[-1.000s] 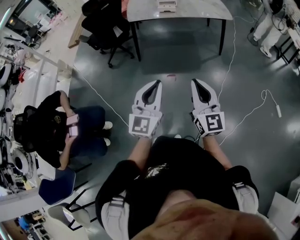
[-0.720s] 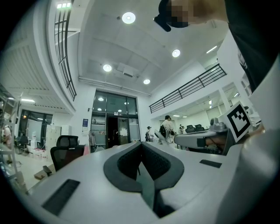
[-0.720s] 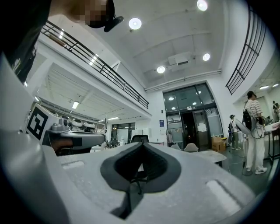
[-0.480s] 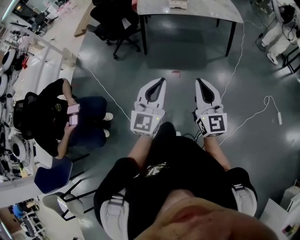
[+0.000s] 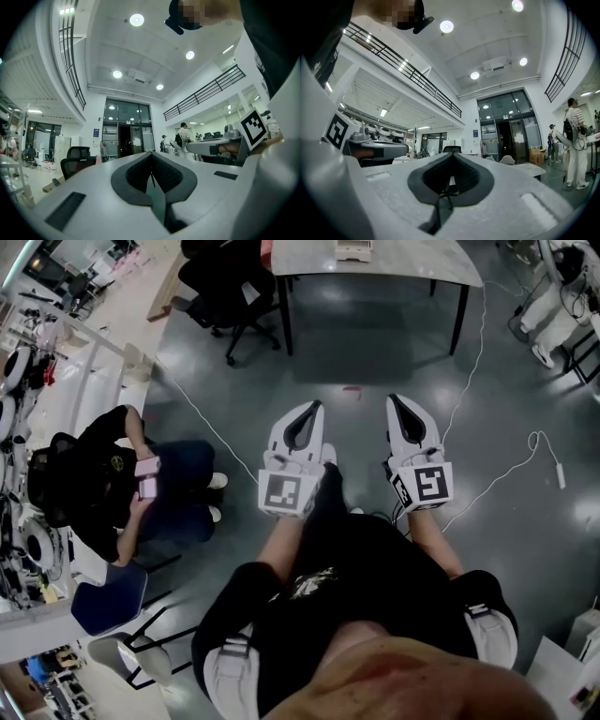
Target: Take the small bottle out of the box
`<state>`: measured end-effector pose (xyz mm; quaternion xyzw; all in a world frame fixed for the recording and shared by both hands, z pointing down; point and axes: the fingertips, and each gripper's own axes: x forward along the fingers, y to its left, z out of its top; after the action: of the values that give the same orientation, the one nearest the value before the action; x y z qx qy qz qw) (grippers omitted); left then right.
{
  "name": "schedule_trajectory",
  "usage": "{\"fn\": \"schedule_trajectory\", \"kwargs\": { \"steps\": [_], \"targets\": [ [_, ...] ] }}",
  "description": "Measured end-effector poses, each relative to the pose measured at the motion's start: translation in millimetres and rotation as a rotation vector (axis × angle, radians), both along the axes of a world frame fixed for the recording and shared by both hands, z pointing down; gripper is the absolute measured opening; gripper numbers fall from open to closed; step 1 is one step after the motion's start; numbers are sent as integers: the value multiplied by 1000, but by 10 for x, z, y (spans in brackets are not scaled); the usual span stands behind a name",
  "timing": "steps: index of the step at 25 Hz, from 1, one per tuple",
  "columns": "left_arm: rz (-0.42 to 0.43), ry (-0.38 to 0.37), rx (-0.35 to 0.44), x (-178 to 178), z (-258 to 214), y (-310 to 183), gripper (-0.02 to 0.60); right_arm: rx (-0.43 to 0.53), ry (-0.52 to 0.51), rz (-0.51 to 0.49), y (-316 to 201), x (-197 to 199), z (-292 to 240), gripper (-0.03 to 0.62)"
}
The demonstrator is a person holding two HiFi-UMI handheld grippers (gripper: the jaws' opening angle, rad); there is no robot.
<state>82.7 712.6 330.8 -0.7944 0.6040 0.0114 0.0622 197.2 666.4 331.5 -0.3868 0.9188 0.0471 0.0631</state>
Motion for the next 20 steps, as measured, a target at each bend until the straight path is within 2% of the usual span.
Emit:
{"fn": "schedule_trajectory", "kwargs": {
  "steps": [3,6,10,20],
  "targets": [
    [2,12,12,-71,-4,-95,14,5,6,-1,-83,-77,7,-5],
    [10,-29,31,-132,18,-228,14,16,15,-4,-195,-140,-14,-5],
    [17,22,24,-177,-2,-439,14,30,29,12,-401,-193,-32,-5],
    [28,13,29,-338,-25,-1126,14,28,36,25,-1082,-349,-67,-5]
  ]
}}
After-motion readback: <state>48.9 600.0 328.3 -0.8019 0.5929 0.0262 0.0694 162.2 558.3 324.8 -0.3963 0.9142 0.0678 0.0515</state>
